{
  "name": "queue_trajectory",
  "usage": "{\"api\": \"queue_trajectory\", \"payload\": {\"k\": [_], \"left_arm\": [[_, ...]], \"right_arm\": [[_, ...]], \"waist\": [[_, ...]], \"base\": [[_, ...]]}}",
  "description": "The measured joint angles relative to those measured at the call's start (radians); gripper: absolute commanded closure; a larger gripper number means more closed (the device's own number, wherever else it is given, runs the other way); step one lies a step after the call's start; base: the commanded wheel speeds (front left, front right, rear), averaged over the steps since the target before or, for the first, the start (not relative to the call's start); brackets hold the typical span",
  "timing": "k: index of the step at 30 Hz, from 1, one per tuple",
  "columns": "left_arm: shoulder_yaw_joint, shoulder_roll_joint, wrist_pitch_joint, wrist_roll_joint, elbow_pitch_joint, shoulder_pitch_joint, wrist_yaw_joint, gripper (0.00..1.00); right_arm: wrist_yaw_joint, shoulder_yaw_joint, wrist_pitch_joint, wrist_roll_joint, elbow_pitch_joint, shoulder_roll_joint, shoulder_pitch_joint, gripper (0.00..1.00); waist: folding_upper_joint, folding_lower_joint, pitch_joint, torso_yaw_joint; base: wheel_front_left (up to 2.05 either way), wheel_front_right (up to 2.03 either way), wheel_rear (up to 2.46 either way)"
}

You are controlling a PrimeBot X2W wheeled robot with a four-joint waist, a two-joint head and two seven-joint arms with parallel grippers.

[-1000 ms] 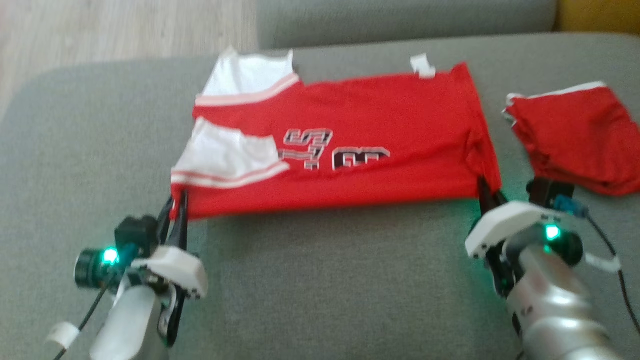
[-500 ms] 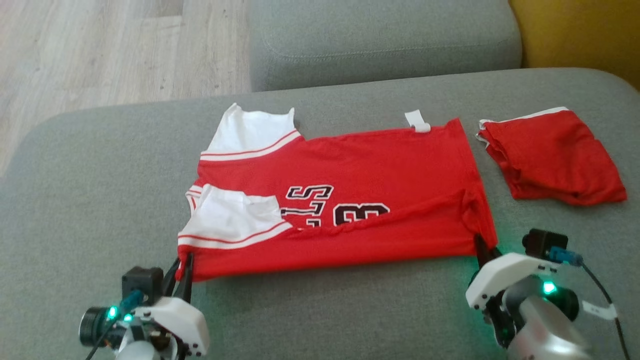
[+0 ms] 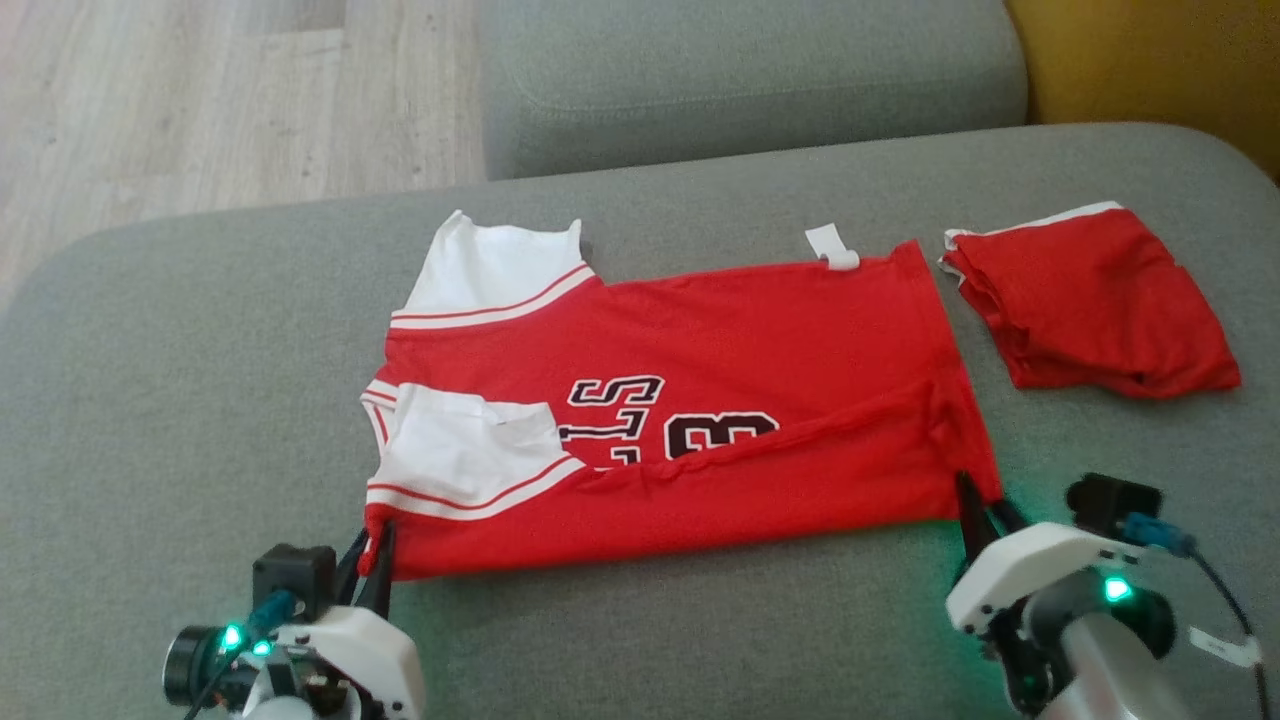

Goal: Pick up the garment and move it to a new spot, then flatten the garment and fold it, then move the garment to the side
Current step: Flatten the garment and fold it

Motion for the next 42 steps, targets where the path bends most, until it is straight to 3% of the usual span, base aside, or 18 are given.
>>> {"api": "queue_trajectory", "payload": {"k": [1,3,8,14,17,23,25,31,36,42], "left_arm": [[0.0,0.0,0.0,-0.001,-0.004,0.002,0.004,0.99],[0.002,0.0,-0.015,-0.001,-0.015,0.003,0.014,0.0],[0.027,-0.005,-0.121,-0.001,-0.047,-0.005,0.036,0.0],[0.053,-0.027,-0.274,-0.001,-0.098,-0.062,0.038,0.0],[0.088,-0.056,-0.301,-0.038,-0.142,-0.094,0.016,0.0],[0.092,-0.031,-0.3,-0.024,-0.13,-0.191,-0.034,0.0],[0.084,-0.002,-0.271,-0.007,-0.105,-0.264,-0.061,0.0],[-0.002,0.105,-0.051,0.023,0.007,-0.569,-0.147,0.0],[-0.141,0.212,0.135,0.009,0.121,-0.748,-0.157,0.0],[-0.293,0.292,0.241,-0.112,0.225,-0.82,-0.165,0.0]], "right_arm": [[0.0,-0.008,0.0,0.0,-0.021,0.0,0.01,0.0],[0.0,-0.028,-0.006,-0.004,-0.061,0.0,0.025,0.0],[0.0,-0.048,-0.073,-0.001,-0.189,0.0,0.038,0.0],[0.0,0.005,-0.163,0.016,-0.348,0.0,0.062,0.0],[0.0,0.011,-0.186,0.016,-0.421,0.0,0.083,0.0],[0.0,0.014,-0.2,0.016,-0.481,0.0,0.077,0.0],[0.0,0.017,-0.204,0.022,-0.501,0.0,0.075,0.0],[0.0,0.02,-0.207,0.041,-0.549,0.0,0.028,0.0],[0.0,0.043,-0.207,0.067,-0.581,0.0,-0.013,0.0],[0.0,0.076,-0.208,0.096,-0.62,0.0,-0.018,0.0]], "waist": [[0.0,0.0,0.004,-0.001],[0.0,0.0001,0.012,-0.003],[0.0,0.0001,0.035,-0.005],[0.0,0.0001,0.066,-0.006],[0.0,0.0001,0.097,-0.01],[0.0,0.0002,0.144,-0.025],[0.0,0.0002,0.165,-0.035],[0.0,0.0003,0.246,-0.063],[0.0,0.0003,0.311,-0.103],[-0.0001,0.0003,0.375,-0.157]], "base": [[0.0,0.0,0.0],[0.0,0.0,0.0],[0.0,0.0,0.0],[0.0,0.0,0.0],[0.0,0.0,0.0],[0.0,0.0,0.0],[0.0,0.0,0.0],[0.0,0.0,0.0],[0.0,0.0,0.0],[0.0,0.0,0.0]]}}
